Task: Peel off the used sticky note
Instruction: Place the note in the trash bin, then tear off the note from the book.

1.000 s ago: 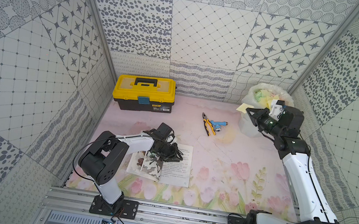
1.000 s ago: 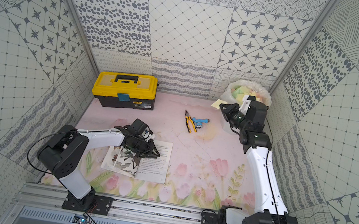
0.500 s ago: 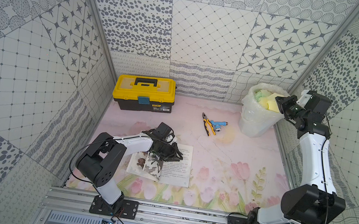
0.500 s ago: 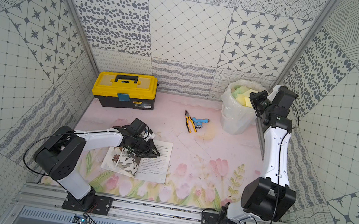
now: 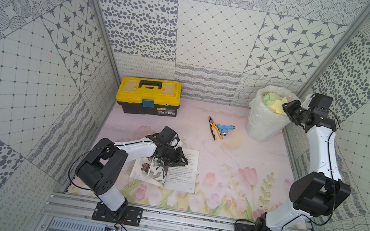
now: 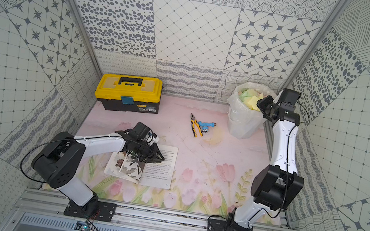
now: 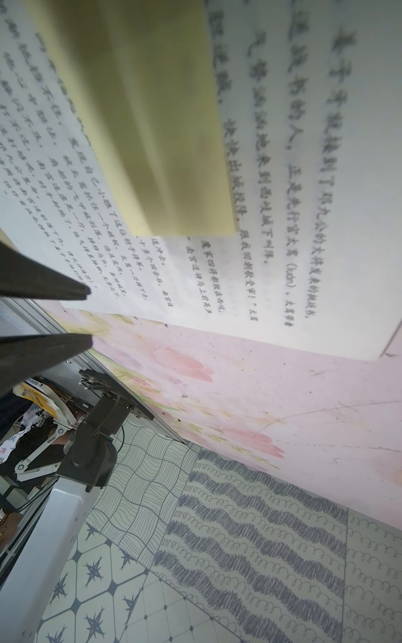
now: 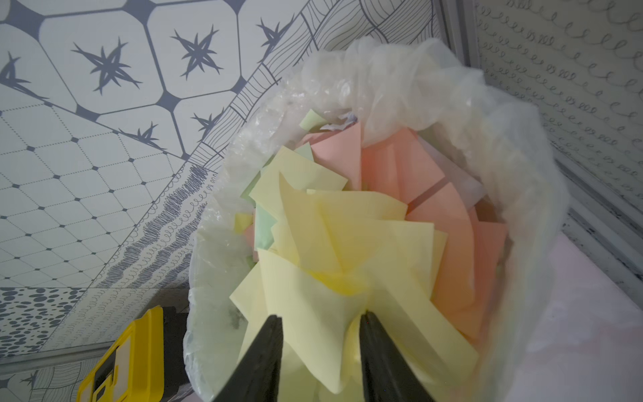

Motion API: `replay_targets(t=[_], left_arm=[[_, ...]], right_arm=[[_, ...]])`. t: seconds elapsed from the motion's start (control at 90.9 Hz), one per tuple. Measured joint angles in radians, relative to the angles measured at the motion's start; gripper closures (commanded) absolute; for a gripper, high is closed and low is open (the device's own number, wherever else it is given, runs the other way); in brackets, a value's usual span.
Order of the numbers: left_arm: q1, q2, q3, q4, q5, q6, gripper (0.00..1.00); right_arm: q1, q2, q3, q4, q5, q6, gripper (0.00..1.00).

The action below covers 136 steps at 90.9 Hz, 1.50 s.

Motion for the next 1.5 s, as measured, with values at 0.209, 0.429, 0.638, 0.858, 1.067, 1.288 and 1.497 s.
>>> replay_targets(t=[0.209, 0.429, 0.638, 0.858, 1.067, 1.288, 1.497], left_arm=[[0.003, -0.026, -0.013, -0.001, -0.005, 0.000, 0.79], [0.012, -0.066, -0.031, -0.001, -0.023, -0.003, 0.80], [0.037, -0.119, -0.073, -0.001, -0.046, -0.016, 0.82], [0.071, -0.171, -0.124, -0.005, -0.073, -0.029, 0.82], [0.099, -0.193, -0.153, -0.027, -0.117, -0.028, 0.81], [0.113, -0.202, -0.164, -0.071, -0.191, -0.024, 0.79], [0.114, -0.202, -0.166, -0.099, -0.264, -0.014, 0.77]], right_arm=[[-0.005, -0.039, 0.003, -0.032, 0.024, -0.021, 0.36], [-0.003, -0.150, -0.014, -0.043, 0.009, -0.011, 0.31], [0.063, -0.305, -0.162, -0.021, -0.009, 0.003, 0.29], [0.246, -0.430, -0.391, -0.001, -0.002, 0.020, 0.29], [0.454, -0.482, -0.559, 0.032, 0.028, 0.045, 0.29], [0.671, -0.475, -0.724, 0.103, 0.036, 0.124, 0.29], [0.842, -0.388, -0.805, 0.235, 0.021, 0.221, 0.29]])
